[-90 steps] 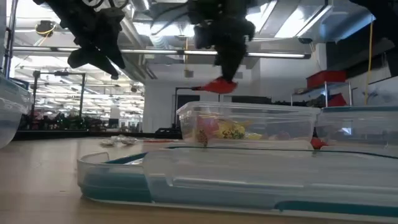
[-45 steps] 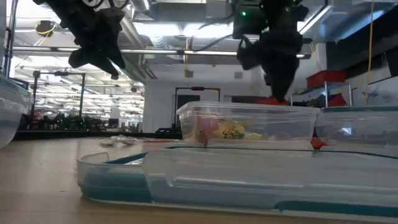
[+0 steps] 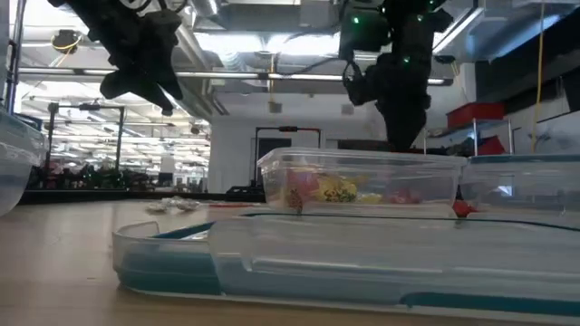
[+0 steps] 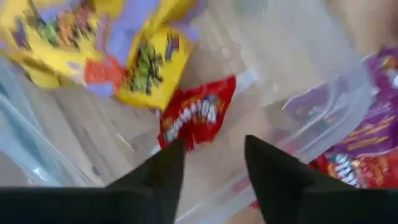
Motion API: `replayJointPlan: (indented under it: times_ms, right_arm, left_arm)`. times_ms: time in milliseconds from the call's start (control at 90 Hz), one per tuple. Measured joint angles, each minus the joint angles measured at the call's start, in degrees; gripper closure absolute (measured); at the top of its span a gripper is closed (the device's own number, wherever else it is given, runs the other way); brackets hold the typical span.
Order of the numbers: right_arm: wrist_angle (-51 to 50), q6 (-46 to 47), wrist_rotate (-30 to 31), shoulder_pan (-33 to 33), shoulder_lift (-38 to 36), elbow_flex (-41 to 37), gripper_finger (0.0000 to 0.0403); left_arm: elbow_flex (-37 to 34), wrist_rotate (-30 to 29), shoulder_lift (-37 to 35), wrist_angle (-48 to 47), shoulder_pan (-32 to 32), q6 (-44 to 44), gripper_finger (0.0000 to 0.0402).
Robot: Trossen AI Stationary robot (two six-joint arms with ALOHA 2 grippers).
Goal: Sort candy
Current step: Put the red candy into the rectangular transparent bin
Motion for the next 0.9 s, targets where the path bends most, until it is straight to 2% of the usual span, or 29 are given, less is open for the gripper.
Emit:
replayJointPlan:
  times_ms: [133,222,289,389,511,611,900]
  right_arm:
    - [-1.1,0.4,6.5,-0.6,-1.0,5.3,0.0207]
    - [-5.2,5.4,12.5,-3.0,-1.0,9.6,0.021]
    - [-7.7,8.2,14.6,-6.1,-1.1,11.6,0.0215]
    - [-9.6,8.3,12.6,-11.7,-1.1,12.3,0.022]
    - [-8.9,3.4,9.6,-17.4,-0.7,10.1,0.0215]
    - [-7.5,2.1,5.1,-21.0,1.4,8.2,0.0207]
    - [-3.0,2.8,3.0,-22.9,11.0,7.1,0.0208]
  left_arm:
    - [0.0,0.0,0.0,0.0,0.0,-1.2,0.0265]
    - [0.0,0.0,0.0,0.0,0.0,-2.2,0.0265]
    - [0.0,0.0,0.0,0.0,0.0,-2.4,0.0265]
    - [0.0,0.0,0.0,0.0,0.0,-2.2,0.0265]
    - [0.0,0.0,0.0,0.0,0.0,-1.3,0.0265]
    - [0.0,0.0,0.0,0.0,0.0,-1.3,0.0265]
    - [0.0,0.0,0.1,-0.5,0.0,-2.7,0.0265]
